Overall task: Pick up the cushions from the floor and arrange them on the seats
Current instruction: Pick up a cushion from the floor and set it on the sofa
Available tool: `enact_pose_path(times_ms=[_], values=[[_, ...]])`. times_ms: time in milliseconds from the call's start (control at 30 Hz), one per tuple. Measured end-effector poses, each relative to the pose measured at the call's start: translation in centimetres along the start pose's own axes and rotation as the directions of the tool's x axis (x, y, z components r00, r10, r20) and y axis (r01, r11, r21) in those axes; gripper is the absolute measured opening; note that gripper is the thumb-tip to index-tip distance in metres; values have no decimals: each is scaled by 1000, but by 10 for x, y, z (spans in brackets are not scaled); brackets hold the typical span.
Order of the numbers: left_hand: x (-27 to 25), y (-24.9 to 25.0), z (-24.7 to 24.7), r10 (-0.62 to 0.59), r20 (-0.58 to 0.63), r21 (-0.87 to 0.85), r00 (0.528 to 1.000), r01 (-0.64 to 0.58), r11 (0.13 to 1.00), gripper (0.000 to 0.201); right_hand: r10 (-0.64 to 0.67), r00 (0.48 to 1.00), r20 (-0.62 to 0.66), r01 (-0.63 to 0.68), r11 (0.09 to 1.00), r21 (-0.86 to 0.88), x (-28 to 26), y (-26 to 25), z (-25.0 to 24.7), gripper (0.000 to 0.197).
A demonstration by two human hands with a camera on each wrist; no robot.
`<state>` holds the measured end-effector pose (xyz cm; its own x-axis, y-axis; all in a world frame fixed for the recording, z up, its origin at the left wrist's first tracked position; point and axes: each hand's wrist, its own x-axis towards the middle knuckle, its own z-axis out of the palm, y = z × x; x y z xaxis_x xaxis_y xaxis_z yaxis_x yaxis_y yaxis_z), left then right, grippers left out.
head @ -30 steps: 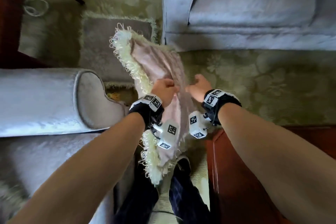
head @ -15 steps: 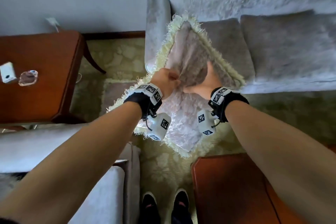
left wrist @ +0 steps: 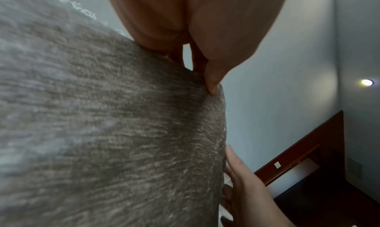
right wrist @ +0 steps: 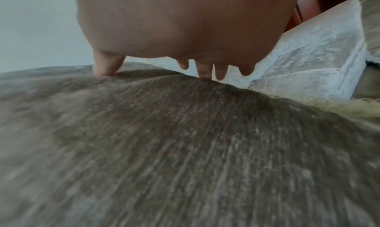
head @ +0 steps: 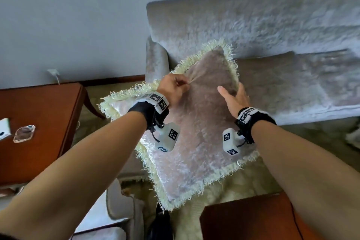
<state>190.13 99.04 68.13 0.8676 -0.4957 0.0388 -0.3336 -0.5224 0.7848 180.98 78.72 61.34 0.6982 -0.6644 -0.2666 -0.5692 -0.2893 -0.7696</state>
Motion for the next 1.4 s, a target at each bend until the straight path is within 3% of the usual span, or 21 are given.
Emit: enact_pose_path(times_ms=[133, 267, 333, 467, 567, 733, 967, 1033, 1133, 1233, 1400], values=[[43, 0, -15, 20, -20, -76, 1000, -22, 997, 14, 28, 999, -20, -28, 1000, -10, 34, -28, 5, 88], [97, -10, -21, 13, -37, -155, 999, -18, 988, 9, 26, 999, 39, -23, 998, -66, 80, -56, 13, 51], [125, -16, -25, -3, -14, -180, 1000, 0, 984, 5, 14, 999, 53, -4, 984, -181, 102, -71, 16, 43], [179, -21, -39, 33, 54, -152, 998, -25, 988, 17, -33, 999, -8, 29, 954, -298, 140, -108, 12, 28], [211, -20, -46, 68, 94, -103, 993, -58, 993, 8, -74, 995, -74, 48, 952, -302, 162, -133, 5, 26], [254, -24, -43, 111, 158, -30, 981, -107, 994, 8, -146, 971, -189, 80, 944, -321, 198, -166, -13, 42], [320, -21, -10, 67, 189, 78, 980, -83, 994, 7, -253, 940, -227, 172, 930, -324, 259, -181, -32, 31], [343, -22, 2, 25, 175, 114, 984, -45, 992, 10, -263, 941, -211, 192, 932, -306, 286, -180, -33, 26], [384, -25, 21, -56, 164, 182, 985, 26, 983, 12, -292, 943, -157, 236, 924, -302, 337, -176, -31, 34], [427, -33, 37, -147, 166, 252, 975, 102, 962, 15, -297, 951, -86, 259, 918, -299, 391, -174, -24, 26], [482, -60, 63, -266, 139, 280, 954, 220, 934, 22, -284, 958, 33, 280, 911, -304, 468, -169, -9, 35]])
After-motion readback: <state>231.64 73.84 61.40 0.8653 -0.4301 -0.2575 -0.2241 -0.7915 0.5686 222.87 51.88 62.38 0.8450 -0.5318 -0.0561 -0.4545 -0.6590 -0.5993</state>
